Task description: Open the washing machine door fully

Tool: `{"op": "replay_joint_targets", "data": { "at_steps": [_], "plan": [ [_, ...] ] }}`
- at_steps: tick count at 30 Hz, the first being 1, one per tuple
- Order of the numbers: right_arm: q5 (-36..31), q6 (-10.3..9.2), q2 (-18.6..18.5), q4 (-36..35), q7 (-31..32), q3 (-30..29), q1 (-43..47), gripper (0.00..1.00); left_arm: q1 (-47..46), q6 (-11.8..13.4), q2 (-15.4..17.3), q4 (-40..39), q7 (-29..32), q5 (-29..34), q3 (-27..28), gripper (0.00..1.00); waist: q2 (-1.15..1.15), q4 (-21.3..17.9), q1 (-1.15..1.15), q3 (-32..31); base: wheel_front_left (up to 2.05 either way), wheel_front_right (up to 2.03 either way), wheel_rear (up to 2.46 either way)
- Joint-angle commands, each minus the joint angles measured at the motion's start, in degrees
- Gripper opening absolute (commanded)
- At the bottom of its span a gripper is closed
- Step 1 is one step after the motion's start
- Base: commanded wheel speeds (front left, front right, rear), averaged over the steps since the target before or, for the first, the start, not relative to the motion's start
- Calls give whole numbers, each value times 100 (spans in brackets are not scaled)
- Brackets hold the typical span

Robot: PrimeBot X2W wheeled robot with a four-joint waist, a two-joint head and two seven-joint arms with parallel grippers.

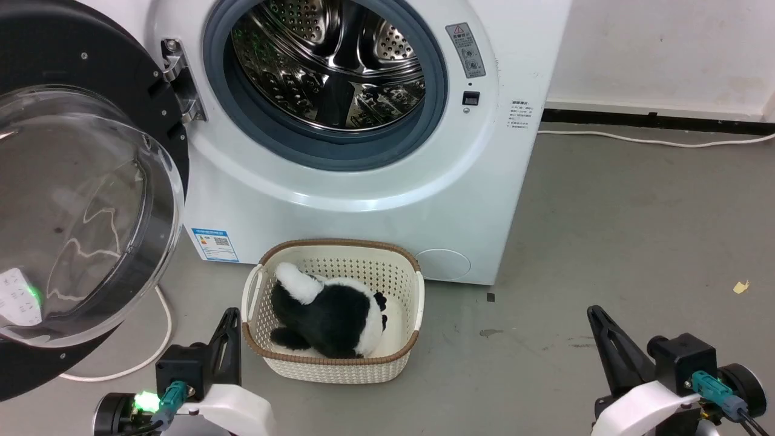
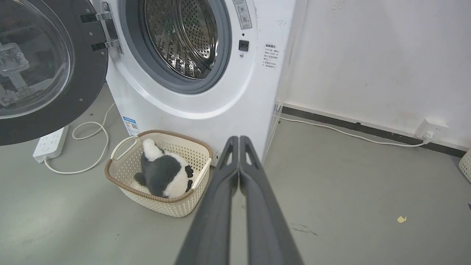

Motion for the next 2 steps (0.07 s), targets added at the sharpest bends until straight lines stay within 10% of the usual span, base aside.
{"op": "replay_joint_targets", "data": {
  "at_steps": [1, 2],
  "plan": [
    [-43, 5, 19, -21, 4, -4, -78, 0, -87, -31, 2, -24, 2, 51, 5, 0, 0, 0, 0, 0, 0, 0, 0],
    [-43, 5, 19, -21, 4, -4, -78, 0, -87, -31, 2, -24, 2, 51, 5, 0, 0, 0, 0, 0, 0, 0, 0]
  ]
}}
